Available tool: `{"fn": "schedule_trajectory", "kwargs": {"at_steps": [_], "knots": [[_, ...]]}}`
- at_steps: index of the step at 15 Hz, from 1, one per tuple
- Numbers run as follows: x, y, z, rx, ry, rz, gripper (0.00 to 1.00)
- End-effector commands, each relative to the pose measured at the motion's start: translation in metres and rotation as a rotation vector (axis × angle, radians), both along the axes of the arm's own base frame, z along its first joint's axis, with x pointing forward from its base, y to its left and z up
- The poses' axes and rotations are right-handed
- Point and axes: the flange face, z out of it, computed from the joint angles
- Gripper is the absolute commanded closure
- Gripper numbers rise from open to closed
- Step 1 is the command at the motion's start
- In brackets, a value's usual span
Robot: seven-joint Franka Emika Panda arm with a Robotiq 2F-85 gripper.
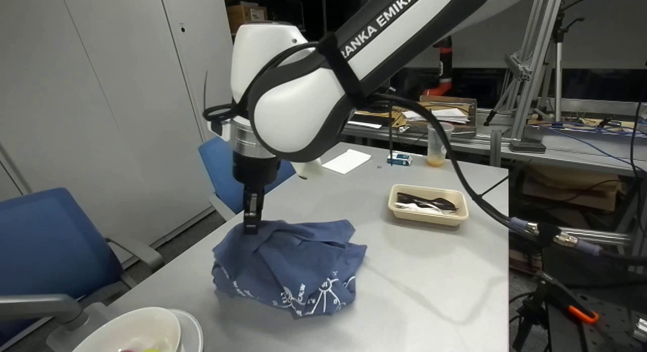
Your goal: Unfold the shirt
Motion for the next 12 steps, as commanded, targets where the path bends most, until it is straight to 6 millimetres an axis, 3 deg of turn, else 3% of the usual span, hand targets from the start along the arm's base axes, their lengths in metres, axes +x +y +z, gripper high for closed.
{"fn": "schedule_trajectory", "kwargs": {"at_steps": [1,4,5,6,9,12], "knots": [[-0.016,0.057,0.008,0.091,0.043,0.15,0.99],[-0.038,0.103,-0.002,0.164,0.13,0.261,0.99],[-0.045,0.113,-0.006,0.172,0.164,0.291,0.88],[-0.052,0.122,-0.011,0.177,0.204,0.318,0.69],[-0.066,0.135,-0.019,0.176,0.291,0.383,0.49],[-0.072,0.135,-0.021,0.183,0.338,0.401,0.24]]}}
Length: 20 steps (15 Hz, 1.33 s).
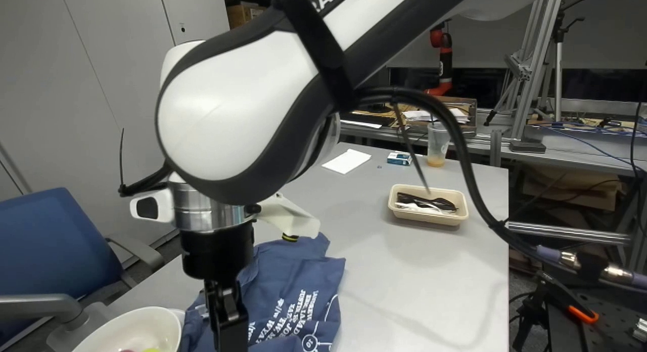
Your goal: Unfold the shirt
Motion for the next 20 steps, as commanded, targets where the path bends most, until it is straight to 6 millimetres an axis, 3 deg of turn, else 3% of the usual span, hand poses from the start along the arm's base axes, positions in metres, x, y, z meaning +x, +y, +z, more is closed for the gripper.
{"fn": "schedule_trajectory", "kwargs": {"at_steps": [1,3,4,7,10,13,20], "knots": [[0.001,-0.004,0.002,0.022,0.048,0.034,0.18],[0.005,-0.015,0.003,0.014,0.057,0.013,0.03],[0.008,-0.023,0.003,0.004,0.058,-0.008,0.0],[0.019,-0.051,-0.006,-0.026,0.057,-0.083,0.0],[0.024,-0.066,-0.019,-0.044,0.061,-0.132,0.0],[0.022,-0.061,-0.027,-0.054,0.069,-0.137,0.0],[0.008,-0.018,-0.032,-0.109,0.049,-0.083,0.0]]}}
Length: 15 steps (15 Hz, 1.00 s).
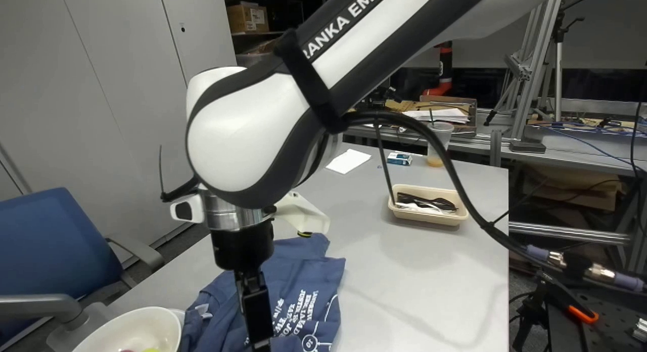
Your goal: Unfold the shirt
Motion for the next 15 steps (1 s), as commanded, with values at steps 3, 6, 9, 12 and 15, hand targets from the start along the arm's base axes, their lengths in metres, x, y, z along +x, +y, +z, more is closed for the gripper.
{"fn": "schedule_trajectory", "kwargs": {"at_steps": [3,6,9,12,15], "knots": [[-0.011,0.028,-0.019,-0.079,-0.005,0.025,0.0],[-0.015,0.036,-0.036,-0.125,-0.008,0.039,0.0],[-0.012,0.035,-0.051,-0.159,-0.017,0.043,0.22],[-0.007,0.031,-0.057,-0.181,-0.036,0.037,0.51],[-0.006,0.026,-0.048,-0.199,-0.057,0.029,0.73]]}}
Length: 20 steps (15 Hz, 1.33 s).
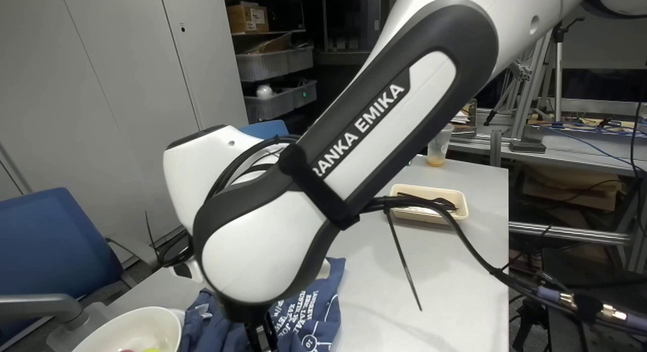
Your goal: Unfold the shirt
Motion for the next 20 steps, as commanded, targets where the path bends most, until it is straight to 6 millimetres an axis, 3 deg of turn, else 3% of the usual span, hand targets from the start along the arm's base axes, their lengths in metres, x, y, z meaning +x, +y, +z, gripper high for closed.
{"fn": "schedule_trajectory", "kwargs": {"at_steps": [1,4,12,16,20], "knots": [[0.004,0.001,0.016,-0.033,-0.037,-0.016,0.81],[-0.005,-0.003,0.035,-0.031,-0.026,-0.062,1.0],[-0.07,-0.027,0.091,-0.09,0.139,-0.213,0.99],[-0.116,-0.046,0.104,-0.083,0.357,-0.307,0.99],[-0.142,-0.06,0.108,-0.075,0.503,-0.364,0.99]]}}
